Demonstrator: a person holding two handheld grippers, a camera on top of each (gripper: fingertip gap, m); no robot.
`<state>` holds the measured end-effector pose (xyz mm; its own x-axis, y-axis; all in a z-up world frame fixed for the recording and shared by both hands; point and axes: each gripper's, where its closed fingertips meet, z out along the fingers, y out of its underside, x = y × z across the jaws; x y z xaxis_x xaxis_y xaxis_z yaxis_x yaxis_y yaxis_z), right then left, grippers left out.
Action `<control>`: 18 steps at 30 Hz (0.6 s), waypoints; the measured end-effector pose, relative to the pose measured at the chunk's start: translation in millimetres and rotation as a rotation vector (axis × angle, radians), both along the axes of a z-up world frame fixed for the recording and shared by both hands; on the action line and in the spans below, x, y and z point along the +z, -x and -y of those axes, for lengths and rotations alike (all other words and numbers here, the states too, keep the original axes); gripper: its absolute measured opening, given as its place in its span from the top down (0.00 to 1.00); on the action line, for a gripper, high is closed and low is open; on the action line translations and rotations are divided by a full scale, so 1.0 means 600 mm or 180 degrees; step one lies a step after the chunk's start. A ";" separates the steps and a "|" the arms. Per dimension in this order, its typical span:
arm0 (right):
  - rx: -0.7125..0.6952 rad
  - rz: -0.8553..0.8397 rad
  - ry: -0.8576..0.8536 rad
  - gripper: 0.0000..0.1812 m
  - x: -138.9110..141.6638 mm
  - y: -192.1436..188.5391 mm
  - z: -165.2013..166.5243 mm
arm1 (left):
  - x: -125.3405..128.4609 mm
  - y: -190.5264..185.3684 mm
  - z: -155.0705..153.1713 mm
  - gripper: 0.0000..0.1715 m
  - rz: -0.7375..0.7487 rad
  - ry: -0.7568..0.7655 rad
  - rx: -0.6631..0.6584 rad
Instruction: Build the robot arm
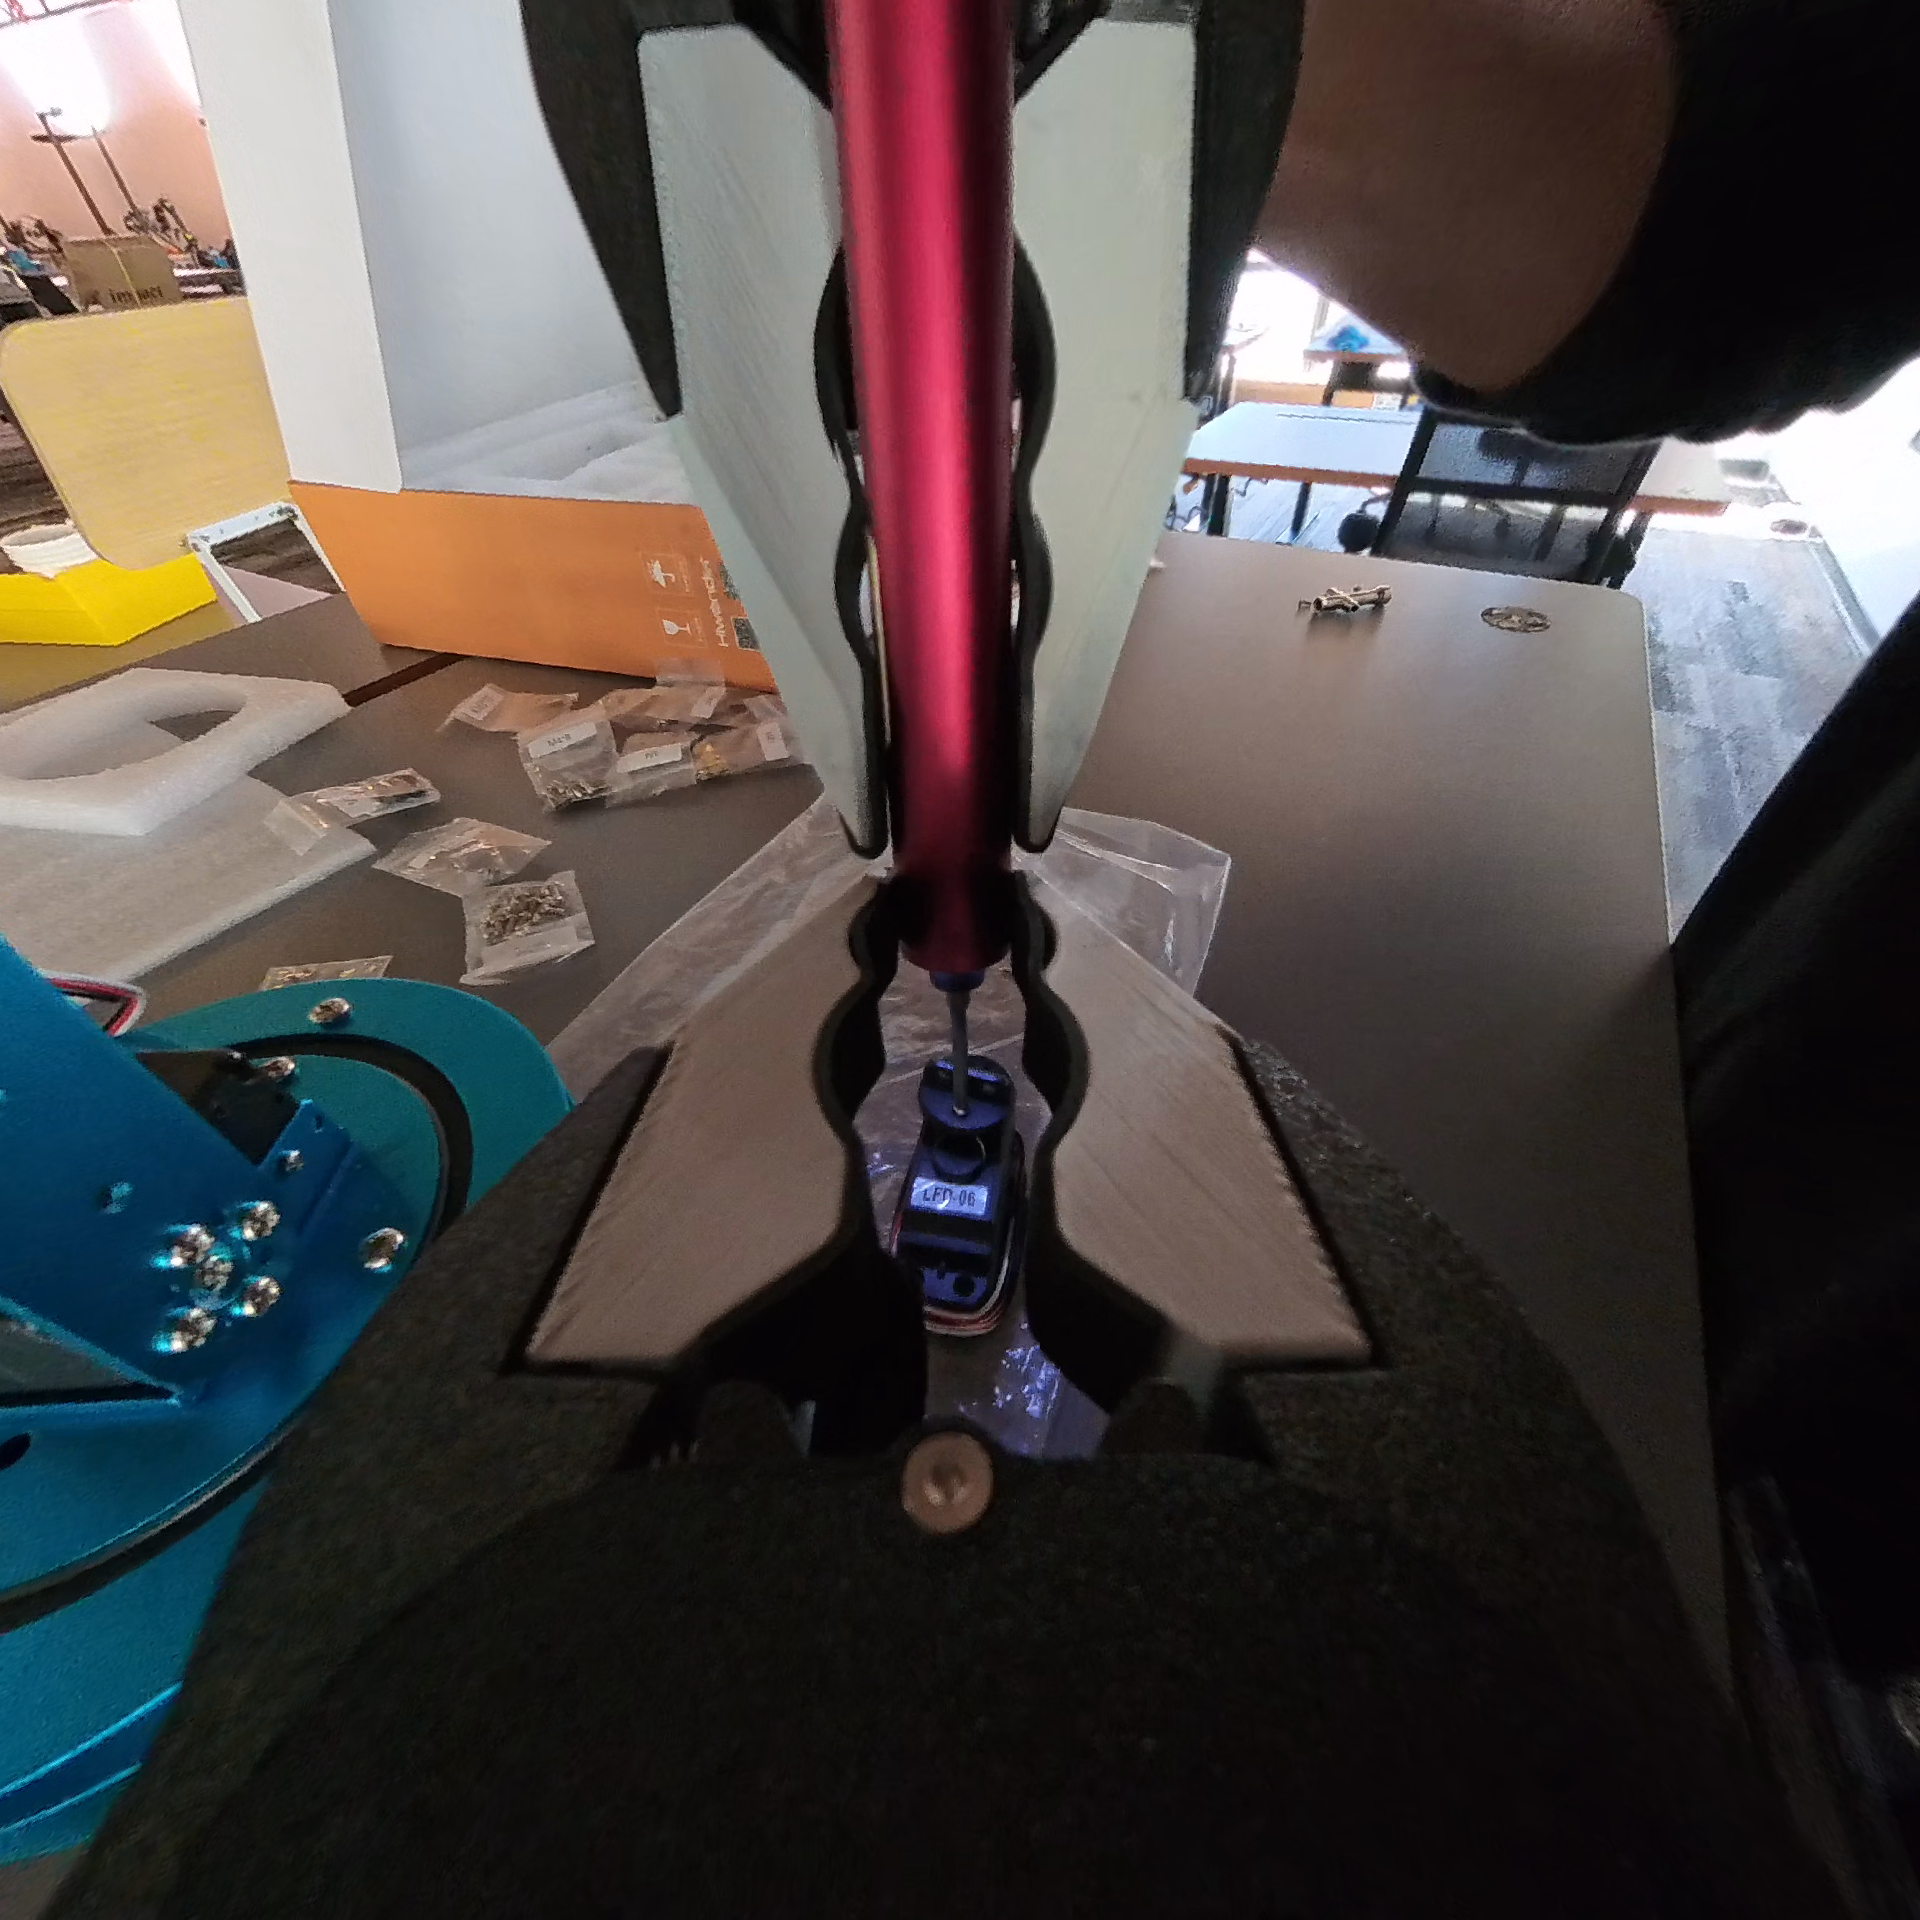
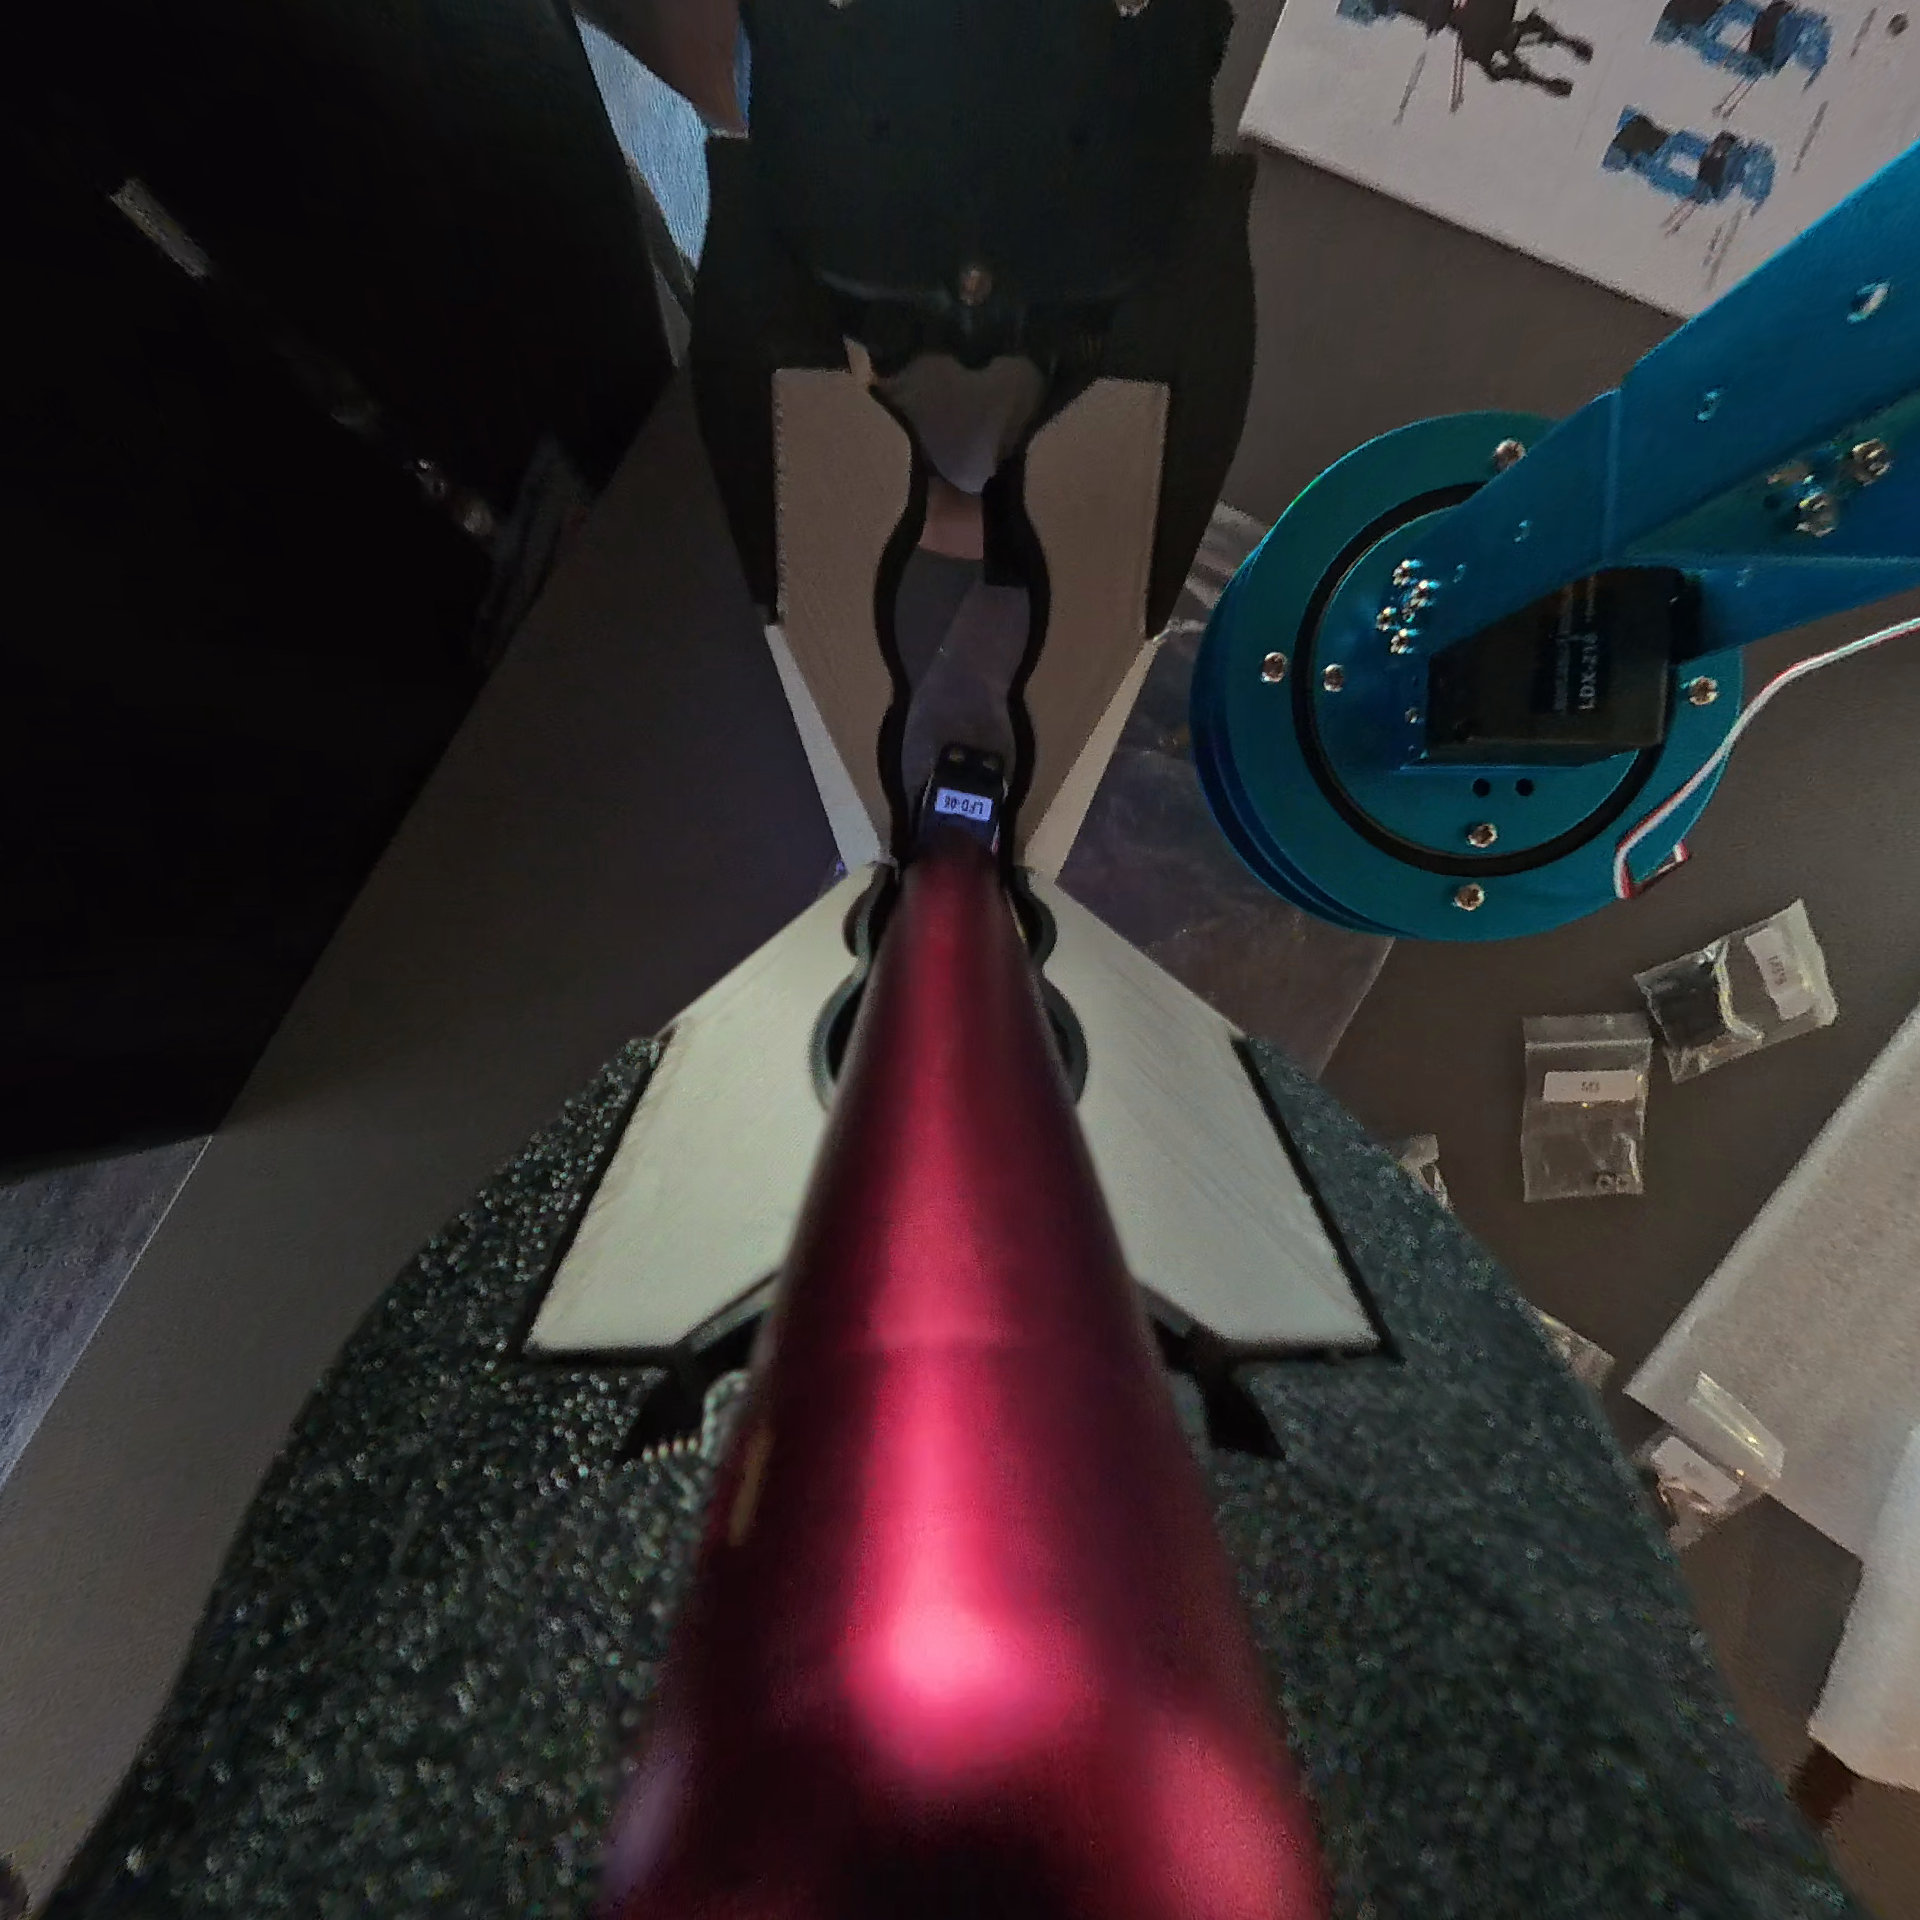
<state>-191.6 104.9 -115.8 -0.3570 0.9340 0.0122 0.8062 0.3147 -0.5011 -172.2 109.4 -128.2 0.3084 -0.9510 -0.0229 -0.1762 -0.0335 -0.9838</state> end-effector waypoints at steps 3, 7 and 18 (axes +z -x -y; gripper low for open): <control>0.0029 0.0154 -0.0062 0.86 -0.001 -0.002 0.001 | 0.000 -0.001 0.001 0.88 -0.0007 -0.0032 0.0009; 0.0045 0.0252 -0.0139 0.86 0.001 0.005 -0.001 | 0.002 0.006 -0.003 0.88 -0.0017 -0.0062 0.0087; -0.0025 0.0503 -0.0145 0.86 0.000 0.009 -0.004 | -0.083 0.055 0.014 0.74 -0.1038 0.0386 0.0248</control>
